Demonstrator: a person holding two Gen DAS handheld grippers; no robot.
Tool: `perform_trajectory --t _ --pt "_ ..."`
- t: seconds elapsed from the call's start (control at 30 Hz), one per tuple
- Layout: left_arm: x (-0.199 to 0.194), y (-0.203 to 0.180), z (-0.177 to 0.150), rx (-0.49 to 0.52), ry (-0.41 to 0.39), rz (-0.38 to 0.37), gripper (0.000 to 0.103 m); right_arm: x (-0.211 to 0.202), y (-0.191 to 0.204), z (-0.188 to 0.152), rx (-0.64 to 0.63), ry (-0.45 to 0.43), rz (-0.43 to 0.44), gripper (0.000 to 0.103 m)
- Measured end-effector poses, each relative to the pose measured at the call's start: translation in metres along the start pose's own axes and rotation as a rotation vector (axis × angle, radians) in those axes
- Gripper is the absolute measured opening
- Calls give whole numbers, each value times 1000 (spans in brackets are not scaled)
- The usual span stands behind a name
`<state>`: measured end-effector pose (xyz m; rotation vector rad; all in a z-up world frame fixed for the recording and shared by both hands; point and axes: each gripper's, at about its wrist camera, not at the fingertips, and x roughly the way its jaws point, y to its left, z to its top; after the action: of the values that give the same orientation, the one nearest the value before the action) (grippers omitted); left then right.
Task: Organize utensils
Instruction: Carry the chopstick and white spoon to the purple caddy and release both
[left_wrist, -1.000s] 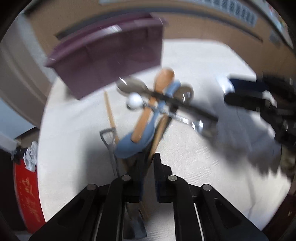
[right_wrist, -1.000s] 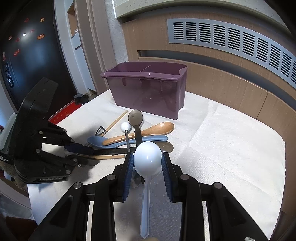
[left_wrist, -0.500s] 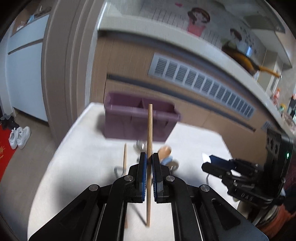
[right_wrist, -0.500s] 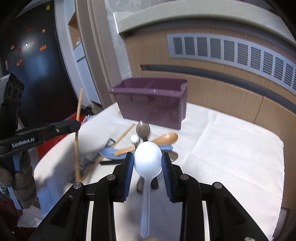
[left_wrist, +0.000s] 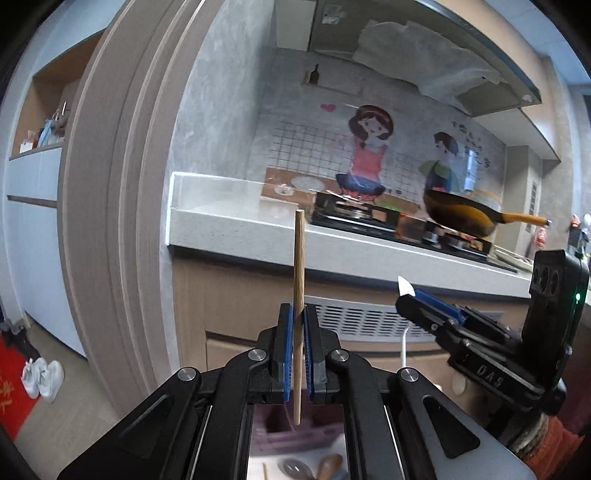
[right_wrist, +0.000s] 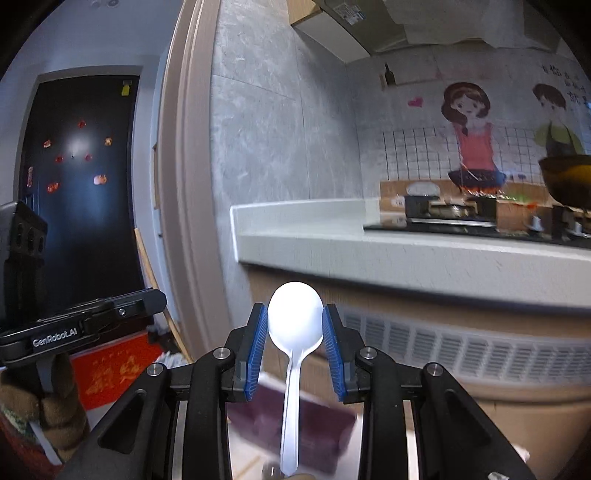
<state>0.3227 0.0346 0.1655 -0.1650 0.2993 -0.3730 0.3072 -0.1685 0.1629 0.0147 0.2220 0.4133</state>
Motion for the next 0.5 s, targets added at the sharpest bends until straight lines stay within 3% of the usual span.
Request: perform_trajectory --t 0.17,0.33,0.4,0.5 --pt "49 27 -21 -40 79 -16 6 52 -3 -27 -1 5 -6 29" --pt "83 46 -49 -79 144 -29 6 98 -20 -71 11 84 -61 29" --pt "93 51 -59 -93 170 -34 6 112 -28 -87 24 142 -81 29" --pt "104 49 -74 -89 219 -52 8 119 -38 -104 67 273 -31 30"
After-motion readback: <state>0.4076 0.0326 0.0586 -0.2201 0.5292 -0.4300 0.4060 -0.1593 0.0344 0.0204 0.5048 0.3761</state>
